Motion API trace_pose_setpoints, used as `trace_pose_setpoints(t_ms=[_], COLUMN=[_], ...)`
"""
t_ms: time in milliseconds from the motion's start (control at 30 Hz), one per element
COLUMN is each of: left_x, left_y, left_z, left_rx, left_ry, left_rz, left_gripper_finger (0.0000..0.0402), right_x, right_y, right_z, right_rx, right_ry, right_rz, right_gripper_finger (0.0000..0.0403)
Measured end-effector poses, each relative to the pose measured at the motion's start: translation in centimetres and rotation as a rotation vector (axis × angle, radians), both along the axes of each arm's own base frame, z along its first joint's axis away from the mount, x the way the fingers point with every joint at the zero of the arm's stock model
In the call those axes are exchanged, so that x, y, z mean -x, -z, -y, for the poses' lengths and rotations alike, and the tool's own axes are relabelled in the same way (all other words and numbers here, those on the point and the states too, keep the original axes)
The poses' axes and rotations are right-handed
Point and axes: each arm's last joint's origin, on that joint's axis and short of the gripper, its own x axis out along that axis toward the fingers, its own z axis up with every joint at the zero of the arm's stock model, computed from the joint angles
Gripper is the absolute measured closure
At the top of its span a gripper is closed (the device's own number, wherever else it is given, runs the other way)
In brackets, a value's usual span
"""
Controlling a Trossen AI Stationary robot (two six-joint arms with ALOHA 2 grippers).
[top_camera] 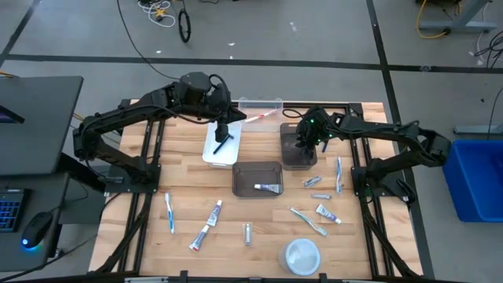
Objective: Pick & Place Travel size toiletries
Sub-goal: Put the blue toothbrush into the transparent bin
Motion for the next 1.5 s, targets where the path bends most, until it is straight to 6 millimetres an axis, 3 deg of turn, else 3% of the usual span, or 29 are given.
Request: trace_pose_setpoints(t_ms=[333,500,1167,1500], left_x=[0.0,0.0,0.0,0.3], left_y=[0.0,0.0,0.2,2.2], left_z=[-0.1,-0.1,0.2,4.8], left_rx=[-0.005,-0.007,0.036,0.076], left_ry=[-0.029,-0.035,-0.016,0.157], left_rz=[-0.003,-0.004,-0.017,-0.261], left_gripper_finger=[0.0397,0.0398,0.0397,0.0398], right_x=[0.1,0.5,4.3,4.7], right_y=[-0.1,-1.6,-7.2,-7.8], right_z=[0.0,-0.5,-5.9,-6.4], right_rx=[0.004,0.023,0.079,0.076], right_ry=[-0.003,-0.011,-0.140,-0.137], right_rz=[0.002,0.039,0.218,0.260], right_gripper_finger=[0.0185,0.0182,0.0252,0.0311])
